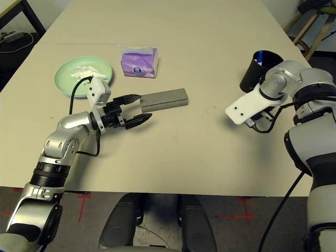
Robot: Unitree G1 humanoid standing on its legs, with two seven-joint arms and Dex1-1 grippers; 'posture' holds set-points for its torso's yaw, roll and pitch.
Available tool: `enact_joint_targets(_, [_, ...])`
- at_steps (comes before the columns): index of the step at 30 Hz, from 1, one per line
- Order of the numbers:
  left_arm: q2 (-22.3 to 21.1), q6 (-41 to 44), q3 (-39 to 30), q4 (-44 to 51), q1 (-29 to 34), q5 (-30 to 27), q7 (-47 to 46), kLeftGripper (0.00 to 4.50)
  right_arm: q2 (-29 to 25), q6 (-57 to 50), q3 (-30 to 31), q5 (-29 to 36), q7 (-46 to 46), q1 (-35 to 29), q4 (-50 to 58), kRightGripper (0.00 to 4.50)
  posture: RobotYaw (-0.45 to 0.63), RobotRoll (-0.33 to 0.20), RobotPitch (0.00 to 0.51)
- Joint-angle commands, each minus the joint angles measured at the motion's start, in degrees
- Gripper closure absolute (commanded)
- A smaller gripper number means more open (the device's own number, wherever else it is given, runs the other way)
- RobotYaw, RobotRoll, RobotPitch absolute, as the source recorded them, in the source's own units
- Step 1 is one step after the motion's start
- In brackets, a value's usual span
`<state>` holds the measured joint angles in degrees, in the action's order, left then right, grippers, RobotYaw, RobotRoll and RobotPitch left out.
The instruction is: Organize and tidy the items on the table.
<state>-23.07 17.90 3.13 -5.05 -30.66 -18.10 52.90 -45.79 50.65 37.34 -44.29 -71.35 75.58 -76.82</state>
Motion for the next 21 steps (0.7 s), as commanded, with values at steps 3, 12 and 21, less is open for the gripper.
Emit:
enact_joint_targets(3, [-0.07,-0.98,0.25,-1.31,-0.84,0.00,0.44,0.00,-1.57,-0.65,-3.32,4.40,-6.78,-1.42,-1.31,4.08,0.24,0.000,0.203])
enact_joint_targets(12, [-0.08,-2.69,0.53,-4.46,-3.08,0.17,1.73,0.00,2.48,-24.86,-18.28,27.93,-21.15,0.30,-4.20,4.08,0.21,0.000,0.173])
enact_joint_targets(21, [0.34,-4.56,0.97,-8.15,-5.52,0.65,3.20,0.00,0.67,-48.24,-28.37,54.18,-21.14,-3.62,8.77,4.08,0.17,0.000,0.138])
